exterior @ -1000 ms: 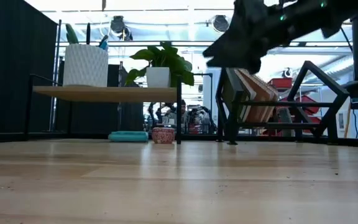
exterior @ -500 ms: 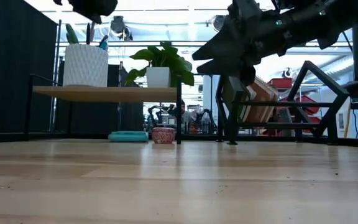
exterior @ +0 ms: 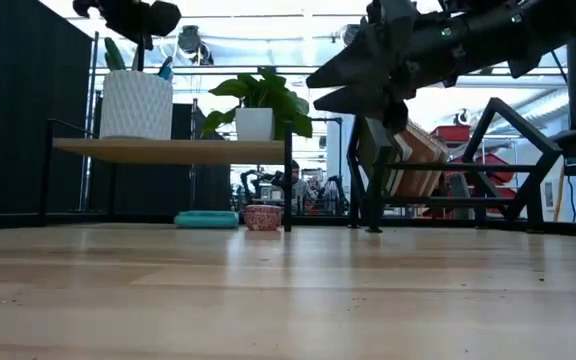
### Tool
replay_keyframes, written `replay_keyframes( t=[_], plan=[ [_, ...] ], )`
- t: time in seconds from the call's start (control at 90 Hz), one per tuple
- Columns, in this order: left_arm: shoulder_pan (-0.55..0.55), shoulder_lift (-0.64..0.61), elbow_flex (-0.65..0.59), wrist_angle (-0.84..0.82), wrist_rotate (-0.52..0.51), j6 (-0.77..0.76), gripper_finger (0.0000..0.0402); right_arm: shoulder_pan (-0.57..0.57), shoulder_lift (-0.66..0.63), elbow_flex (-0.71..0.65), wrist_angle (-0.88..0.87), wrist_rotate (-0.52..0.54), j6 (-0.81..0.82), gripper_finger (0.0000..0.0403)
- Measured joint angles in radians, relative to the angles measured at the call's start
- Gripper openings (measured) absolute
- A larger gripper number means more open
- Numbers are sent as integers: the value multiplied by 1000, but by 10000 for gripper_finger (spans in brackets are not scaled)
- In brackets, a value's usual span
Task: Stock shelves
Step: Put the pink pen into the white pen holder, then remove the white notebook from the black bookshelf
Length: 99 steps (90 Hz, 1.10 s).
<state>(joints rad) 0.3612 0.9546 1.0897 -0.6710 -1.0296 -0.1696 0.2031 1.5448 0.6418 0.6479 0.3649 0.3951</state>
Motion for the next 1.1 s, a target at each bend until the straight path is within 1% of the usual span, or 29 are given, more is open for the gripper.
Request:
replay_keyframes(
  t=[0.433,0.533,0.611,0.767,0.922,1.022,1.1],
  plan=[
    [9,10,-1,31,12,-6,9,1,0,0,0,0,16,180],
    [11,10,-1,35,35,-6,12,1,0,0,0,0,17,180],
    [20,10,-1,38,42,-7,25,1,0,0,0,0,16,180],
    [41,19,-1,37,59,-7,71,1,0,0,-1,0,17,180],
    [47,19,-2,39,109,-7,112,2,0,0,-2,0,15,180],
    [33,20,8,38,113,7,129,2,0,0,-2,-8,13,180],
    [13,16,34,46,114,43,137,2,-1,0,-3,-36,8,180]
  ],
)
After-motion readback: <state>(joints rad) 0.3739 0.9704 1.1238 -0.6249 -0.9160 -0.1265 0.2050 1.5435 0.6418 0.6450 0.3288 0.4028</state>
